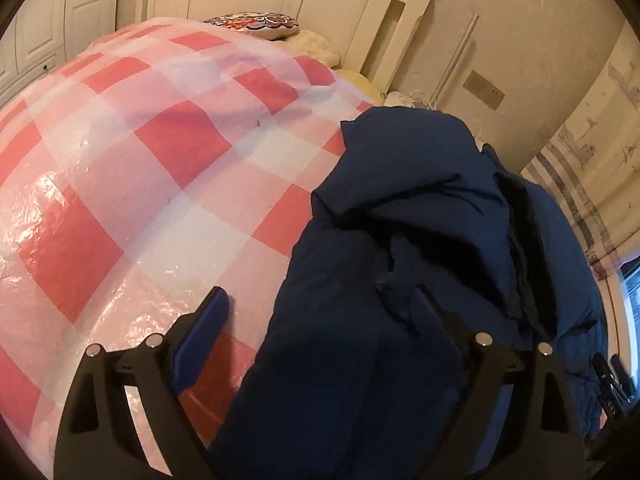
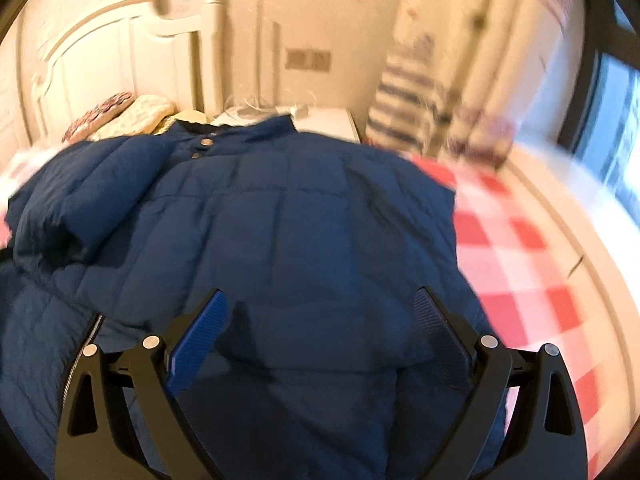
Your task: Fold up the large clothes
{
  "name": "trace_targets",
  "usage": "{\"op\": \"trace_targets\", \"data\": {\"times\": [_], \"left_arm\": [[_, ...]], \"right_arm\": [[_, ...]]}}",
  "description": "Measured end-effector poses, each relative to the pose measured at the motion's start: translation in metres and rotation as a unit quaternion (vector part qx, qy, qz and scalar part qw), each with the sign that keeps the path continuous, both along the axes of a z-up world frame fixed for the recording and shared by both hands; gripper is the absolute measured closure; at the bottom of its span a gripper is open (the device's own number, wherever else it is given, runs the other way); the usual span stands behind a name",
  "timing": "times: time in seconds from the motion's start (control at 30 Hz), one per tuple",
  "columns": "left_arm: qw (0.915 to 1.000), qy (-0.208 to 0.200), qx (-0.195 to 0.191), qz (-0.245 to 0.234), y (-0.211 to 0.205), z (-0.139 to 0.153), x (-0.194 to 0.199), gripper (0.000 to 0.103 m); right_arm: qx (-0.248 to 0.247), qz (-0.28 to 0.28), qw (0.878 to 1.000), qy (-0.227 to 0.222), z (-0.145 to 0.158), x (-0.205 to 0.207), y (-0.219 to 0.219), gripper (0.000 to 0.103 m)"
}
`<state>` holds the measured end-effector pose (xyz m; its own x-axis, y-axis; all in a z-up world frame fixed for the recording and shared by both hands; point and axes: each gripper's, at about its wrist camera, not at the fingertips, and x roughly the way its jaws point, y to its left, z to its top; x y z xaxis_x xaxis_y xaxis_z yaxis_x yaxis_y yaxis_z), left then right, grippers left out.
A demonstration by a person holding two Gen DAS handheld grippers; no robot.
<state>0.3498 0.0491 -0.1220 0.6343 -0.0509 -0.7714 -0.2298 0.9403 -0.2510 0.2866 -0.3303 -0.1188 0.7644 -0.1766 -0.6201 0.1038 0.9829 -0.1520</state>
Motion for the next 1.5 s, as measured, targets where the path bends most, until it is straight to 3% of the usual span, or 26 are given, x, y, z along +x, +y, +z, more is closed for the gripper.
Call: {"op": "trace_targets", "data": {"times": [0.2, 0.37, 0.6, 0.63, 0.67, 0.73, 0.77, 0.83, 0.9, 0.97, 1.03, 1.13, 1.2, 1.27, 1.33, 1.37, 1.4, 1.5], "left_arm": [[1.0, 0.001, 0.002, 0.0, -0.001, 0.001, -0.001, 0.01], [1.0, 0.0, -0.002, -0.001, 0.0, 0.001, -0.002, 0.008], [0.9999, -0.005, -0.013, -0.003, 0.001, 0.001, -0.003, 0.005], [0.9999, -0.004, -0.012, -0.003, 0.001, 0.001, -0.003, 0.005], [0.9999, -0.004, -0.012, -0.003, 0.0, 0.001, -0.003, 0.005], [0.9999, -0.005, -0.013, -0.003, 0.0, 0.002, -0.003, 0.004], [0.9999, -0.005, -0.015, -0.003, 0.0, 0.002, -0.004, 0.004], [0.9998, -0.006, -0.017, -0.004, 0.001, 0.002, -0.004, 0.004], [0.9998, -0.006, -0.017, -0.004, 0.001, 0.002, -0.003, 0.004], [0.9998, -0.006, -0.017, -0.004, 0.001, 0.002, -0.003, 0.004], [0.9999, -0.005, -0.016, -0.004, 0.001, 0.002, -0.003, 0.004], [0.9999, -0.005, -0.016, -0.004, 0.001, 0.002, -0.003, 0.004], [0.9998, -0.006, -0.016, -0.004, 0.001, 0.002, -0.003, 0.004], [0.9998, -0.006, -0.016, -0.004, 0.001, 0.001, -0.003, 0.004], [0.9998, -0.008, -0.016, -0.006, 0.001, 0.002, -0.003, 0.003], [0.9998, -0.007, -0.016, -0.007, 0.0, 0.002, -0.002, 0.003], [0.9998, -0.008, -0.016, -0.007, 0.0, 0.002, -0.002, 0.003], [0.9998, -0.008, -0.017, -0.007, 0.0, 0.002, -0.002, 0.003]], "right_arm": [[-0.115, 0.105, 0.988, -0.024, 0.01, -0.006, 0.075, 0.012], [-0.184, 0.156, 0.97, -0.033, 0.016, 0.02, 0.135, 0.013], [-0.191, 0.202, 0.961, -0.011, 0.012, 0.05, 0.172, 0.018], [-0.178, 0.214, 0.961, -0.005, 0.011, 0.053, 0.172, 0.023], [-0.145, 0.241, 0.96, 0.005, 0.012, 0.054, 0.168, 0.046], [-0.093, 0.244, 0.965, -0.009, 0.021, 0.053, 0.156, 0.058], [-0.035, 0.243, 0.969, -0.028, 0.033, 0.049, 0.14, 0.069], [0.098, 0.214, 0.97, -0.058, 0.055, 0.044, 0.101, 0.076], [0.254, 0.158, 0.95, -0.091, 0.066, 0.035, 0.044, 0.078], [0.375, 0.079, 0.918, -0.102, 0.057, 0.026, -0.013, 0.078], [0.398, 0.055, 0.914, -0.062, 0.044, 0.028, -0.032, 0.077], [0.354, 0.029, 0.935, 0.012, 0.019, 0.033, -0.039, 0.077], [0.326, 0.02, 0.945, 0.028, 0.013, 0.026, -0.036, 0.076], [0.246, 0.053, 0.968, 0.022, 0.021, 0.019, -0.012, 0.071], [0.162, 0.111, 0.98, 0.014, 0.031, 0.013, 0.024, 0.045], [0.128, 0.136, 0.982, 0.007, 0.033, 0.007, 0.042, 0.016], [0.078, 0.176, 0.981, -0.015, 0.038, -0.003, 0.067, 0.006], [-0.041, 0.231, 0.971, -0.049, 0.043, -0.017, 0.123, 0.006]]}}
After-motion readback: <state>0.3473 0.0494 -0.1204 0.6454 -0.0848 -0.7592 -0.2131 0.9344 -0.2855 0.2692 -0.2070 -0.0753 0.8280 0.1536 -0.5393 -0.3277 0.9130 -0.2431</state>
